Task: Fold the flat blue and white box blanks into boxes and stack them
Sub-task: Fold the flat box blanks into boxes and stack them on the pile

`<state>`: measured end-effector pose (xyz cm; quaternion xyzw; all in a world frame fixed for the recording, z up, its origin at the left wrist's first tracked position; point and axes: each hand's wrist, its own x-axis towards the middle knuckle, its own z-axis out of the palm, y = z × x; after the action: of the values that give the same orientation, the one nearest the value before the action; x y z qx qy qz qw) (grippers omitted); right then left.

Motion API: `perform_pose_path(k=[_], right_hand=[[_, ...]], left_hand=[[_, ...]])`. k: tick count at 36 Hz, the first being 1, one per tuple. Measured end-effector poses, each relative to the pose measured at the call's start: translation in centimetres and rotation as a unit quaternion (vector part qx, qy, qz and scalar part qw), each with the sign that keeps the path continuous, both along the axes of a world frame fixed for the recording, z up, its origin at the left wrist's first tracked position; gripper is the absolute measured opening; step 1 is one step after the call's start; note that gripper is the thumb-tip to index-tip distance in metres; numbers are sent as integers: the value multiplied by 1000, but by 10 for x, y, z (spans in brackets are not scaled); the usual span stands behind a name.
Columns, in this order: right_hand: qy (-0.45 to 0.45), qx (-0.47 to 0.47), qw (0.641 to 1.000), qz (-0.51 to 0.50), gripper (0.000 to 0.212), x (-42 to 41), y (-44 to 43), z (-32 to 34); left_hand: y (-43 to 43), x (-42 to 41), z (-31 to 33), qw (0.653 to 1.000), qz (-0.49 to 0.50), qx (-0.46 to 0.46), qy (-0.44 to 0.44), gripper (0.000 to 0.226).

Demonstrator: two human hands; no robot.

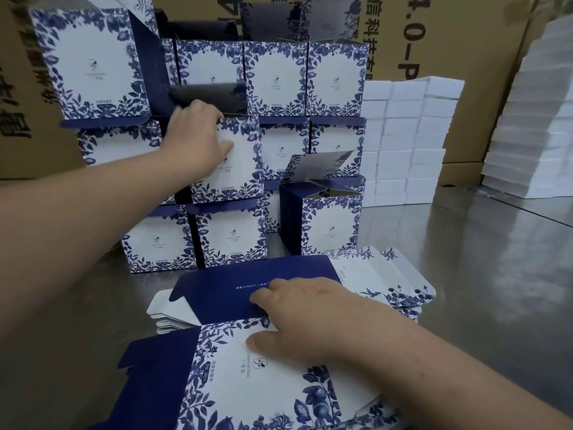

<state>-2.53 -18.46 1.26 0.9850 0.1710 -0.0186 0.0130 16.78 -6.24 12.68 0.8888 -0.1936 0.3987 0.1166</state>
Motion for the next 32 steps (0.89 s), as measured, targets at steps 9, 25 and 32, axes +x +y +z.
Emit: perform_pose_path(k=[9, 25, 32], right_hand=[[5, -5, 1000, -1, 55, 0, 1, 1], [-6, -13, 1000, -2, 54, -1, 2, 1], [-9, -8, 1000, -1, 53, 0, 2, 0]], left_hand=[[10, -12, -24, 989, -62, 56, -121, 66], [21, -7, -124, 970, 21, 182, 159, 55], [17, -5, -118, 978, 58, 158, 126, 62]])
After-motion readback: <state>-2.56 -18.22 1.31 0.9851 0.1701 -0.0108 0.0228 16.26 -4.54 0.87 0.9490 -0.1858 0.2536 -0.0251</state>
